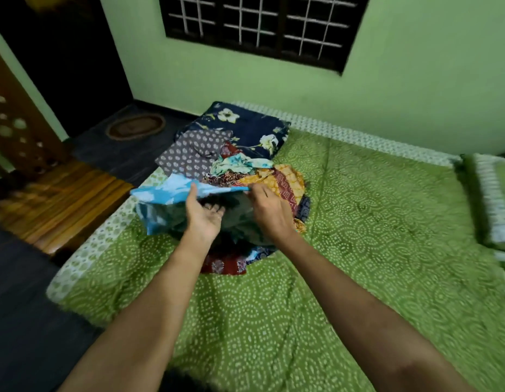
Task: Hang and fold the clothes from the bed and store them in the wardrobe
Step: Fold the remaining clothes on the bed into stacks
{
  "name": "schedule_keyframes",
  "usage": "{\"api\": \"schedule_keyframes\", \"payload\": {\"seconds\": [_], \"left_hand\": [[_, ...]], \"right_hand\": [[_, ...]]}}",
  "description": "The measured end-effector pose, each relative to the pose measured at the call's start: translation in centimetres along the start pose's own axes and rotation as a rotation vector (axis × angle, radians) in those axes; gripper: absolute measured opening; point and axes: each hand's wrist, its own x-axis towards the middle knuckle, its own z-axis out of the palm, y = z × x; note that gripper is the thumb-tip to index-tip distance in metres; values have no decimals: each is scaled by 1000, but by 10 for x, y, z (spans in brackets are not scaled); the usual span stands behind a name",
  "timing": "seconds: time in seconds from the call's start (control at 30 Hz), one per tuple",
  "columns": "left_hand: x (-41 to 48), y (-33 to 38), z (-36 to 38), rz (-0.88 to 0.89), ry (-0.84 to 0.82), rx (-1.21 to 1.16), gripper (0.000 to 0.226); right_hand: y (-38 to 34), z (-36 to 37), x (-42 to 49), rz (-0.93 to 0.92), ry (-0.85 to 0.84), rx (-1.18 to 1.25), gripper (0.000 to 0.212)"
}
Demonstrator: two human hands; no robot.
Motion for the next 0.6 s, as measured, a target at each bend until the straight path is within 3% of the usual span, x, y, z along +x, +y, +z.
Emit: {"api": "schedule_keyframes", "payload": {"seconds": [0.17,0.3,0.4,0.5,0.6], "left_hand": [[-76,-23,19,117,39,136,46],[-132,-44,52,202,-31,306,47],[-167,-66,80,310,-186,538,37],[-205,-93,110,417,-429,683,28],[-227,-116,142,513,-510,742,28]], "right_hand": [[-8,-76,-76,-10,249,-75,37],[2,-124,-111,91,163,-4,52],[16,-163,-123,146,170,106,63],[35,-203,-126,229,237,186,54],[62,-229,-124,321,362,278,49]]}}
